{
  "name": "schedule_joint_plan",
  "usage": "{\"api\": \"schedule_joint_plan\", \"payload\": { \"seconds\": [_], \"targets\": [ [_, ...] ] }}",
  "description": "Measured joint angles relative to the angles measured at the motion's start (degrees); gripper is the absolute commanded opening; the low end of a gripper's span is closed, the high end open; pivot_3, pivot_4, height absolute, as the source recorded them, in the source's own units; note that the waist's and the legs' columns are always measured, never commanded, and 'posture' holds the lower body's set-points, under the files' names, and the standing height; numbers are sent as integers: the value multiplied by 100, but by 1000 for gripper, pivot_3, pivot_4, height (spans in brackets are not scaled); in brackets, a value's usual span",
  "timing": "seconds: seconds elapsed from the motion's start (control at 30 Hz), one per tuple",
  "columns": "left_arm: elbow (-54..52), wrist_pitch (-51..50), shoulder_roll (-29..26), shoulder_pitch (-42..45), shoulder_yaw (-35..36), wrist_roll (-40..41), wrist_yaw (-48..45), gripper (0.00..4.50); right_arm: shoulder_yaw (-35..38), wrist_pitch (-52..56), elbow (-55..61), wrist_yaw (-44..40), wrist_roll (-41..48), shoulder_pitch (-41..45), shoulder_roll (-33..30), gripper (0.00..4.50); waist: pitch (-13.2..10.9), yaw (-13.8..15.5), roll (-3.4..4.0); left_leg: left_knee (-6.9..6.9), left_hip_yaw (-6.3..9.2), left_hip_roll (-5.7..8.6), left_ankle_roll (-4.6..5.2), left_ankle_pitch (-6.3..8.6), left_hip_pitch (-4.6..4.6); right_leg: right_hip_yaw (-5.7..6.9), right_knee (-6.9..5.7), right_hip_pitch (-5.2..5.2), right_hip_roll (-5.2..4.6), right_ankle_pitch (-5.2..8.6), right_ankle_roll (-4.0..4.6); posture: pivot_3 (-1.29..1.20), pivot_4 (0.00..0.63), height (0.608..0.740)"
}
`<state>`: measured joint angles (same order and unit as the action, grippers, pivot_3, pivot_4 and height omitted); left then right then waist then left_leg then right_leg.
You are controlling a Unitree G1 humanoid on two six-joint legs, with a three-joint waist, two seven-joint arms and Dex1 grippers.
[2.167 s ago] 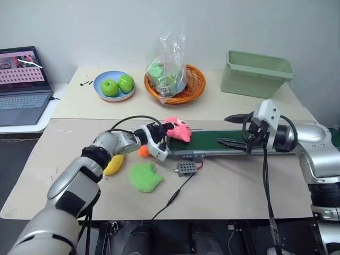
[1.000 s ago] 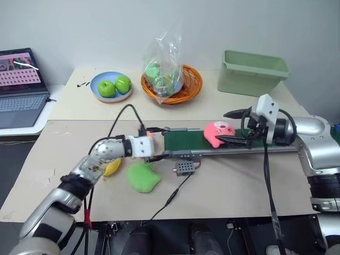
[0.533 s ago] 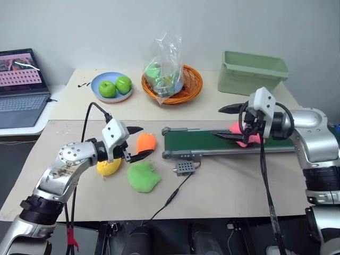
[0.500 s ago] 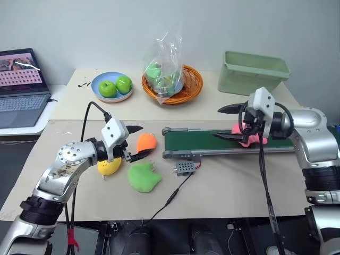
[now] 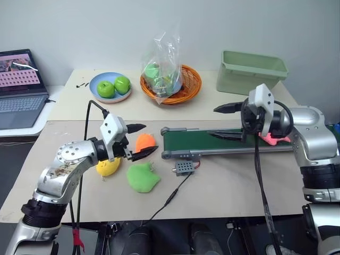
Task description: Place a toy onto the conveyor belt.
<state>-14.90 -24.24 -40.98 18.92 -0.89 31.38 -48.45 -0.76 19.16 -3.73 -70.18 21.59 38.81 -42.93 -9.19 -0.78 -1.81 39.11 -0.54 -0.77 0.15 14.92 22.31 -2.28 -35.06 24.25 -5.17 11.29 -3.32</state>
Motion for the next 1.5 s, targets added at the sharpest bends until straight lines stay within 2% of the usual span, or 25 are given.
{"api": "schedule_joint_plan", "payload": {
  "seconds": [0.4,0.57,0.73,1.5],
  "targets": [
    [59,-219,221,326,70,28,-170,4455,118,19,96,45,16,-57,-53,4500,0,2,0,0,0,1,0,0,1,0,2,0,1,0,0,0,150,740],
    [65,-237,304,313,101,2,-81,4455,143,18,98,96,10,-114,-52,4500,0,-7,0,0,0,0,0,0,0,-1,2,1,1,0,0,0,150,740],
    [-25,-466,313,120,423,39,172,4455,183,16,104,216,9,-165,-51,4500,0,-6,0,0,0,1,0,0,0,-1,2,0,0,0,0,0,150,740],
    [-328,-772,373,125,428,75,222,4455,160,3,102,276,-2,-167,-16,4500,0,-1,0,0,0,0,0,0,1,-1,5,0,1,0,0,0,150,740]
  ]
}}
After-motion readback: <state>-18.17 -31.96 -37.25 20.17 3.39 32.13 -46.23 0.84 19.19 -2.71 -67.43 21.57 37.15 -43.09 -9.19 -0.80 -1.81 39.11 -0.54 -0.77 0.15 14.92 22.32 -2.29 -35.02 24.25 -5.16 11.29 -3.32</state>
